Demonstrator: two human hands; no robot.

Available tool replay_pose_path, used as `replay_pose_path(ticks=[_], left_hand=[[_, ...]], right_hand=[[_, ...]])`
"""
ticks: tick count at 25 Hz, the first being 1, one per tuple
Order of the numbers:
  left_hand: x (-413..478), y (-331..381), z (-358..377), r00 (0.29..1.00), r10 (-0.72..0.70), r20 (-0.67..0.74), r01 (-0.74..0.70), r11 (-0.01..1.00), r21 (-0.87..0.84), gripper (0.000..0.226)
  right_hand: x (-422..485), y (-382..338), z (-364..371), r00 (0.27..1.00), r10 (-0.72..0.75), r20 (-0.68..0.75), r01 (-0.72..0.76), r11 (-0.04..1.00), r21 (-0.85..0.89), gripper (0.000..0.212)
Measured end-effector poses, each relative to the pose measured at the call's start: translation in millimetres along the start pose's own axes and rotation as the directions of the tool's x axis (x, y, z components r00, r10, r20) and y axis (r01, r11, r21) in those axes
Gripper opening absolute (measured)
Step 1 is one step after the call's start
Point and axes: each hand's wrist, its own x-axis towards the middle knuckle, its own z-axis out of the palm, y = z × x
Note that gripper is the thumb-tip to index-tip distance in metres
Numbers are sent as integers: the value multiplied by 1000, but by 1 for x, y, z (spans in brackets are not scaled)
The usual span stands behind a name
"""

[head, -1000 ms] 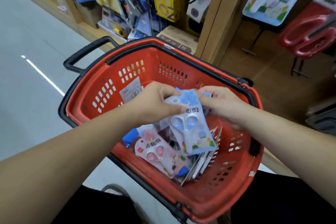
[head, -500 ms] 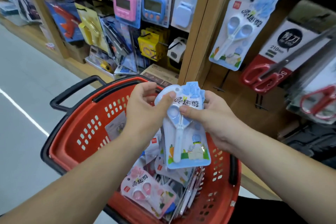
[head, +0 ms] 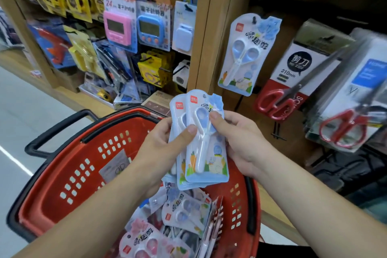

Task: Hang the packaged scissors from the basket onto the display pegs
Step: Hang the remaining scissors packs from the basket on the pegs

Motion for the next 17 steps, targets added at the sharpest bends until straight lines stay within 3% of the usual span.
replay_pose_path(ticks=[4,7,10,13,15,17], left_hand=[[6,4,8,999,17,-30,-18,1000,-5,37],[11,7,9,984,130,-123,-102,972,213,24],[13,30,9,915,325,-240,-245,918,311,19],[19,69,17,860,478,-178,-412,857,310,16],[26,87,28,851,505,-141,-448,840,306,17],[33,92,35,849,512,-130,-461,839,289,20]], right_hand=[[-4,-10,-7,995,21,-99,-10,995,103,31],[-12,-23,-12,967,-125,-220,132,991,14,29],[-18,-44,-16,873,-388,-297,335,917,-216,29],[-13,-70,-17,731,-636,-249,546,763,-346,62],[-3,-82,-13,686,-682,-252,594,726,-346,77],[11,-89,-9,671,-689,-274,597,721,-351,77]])
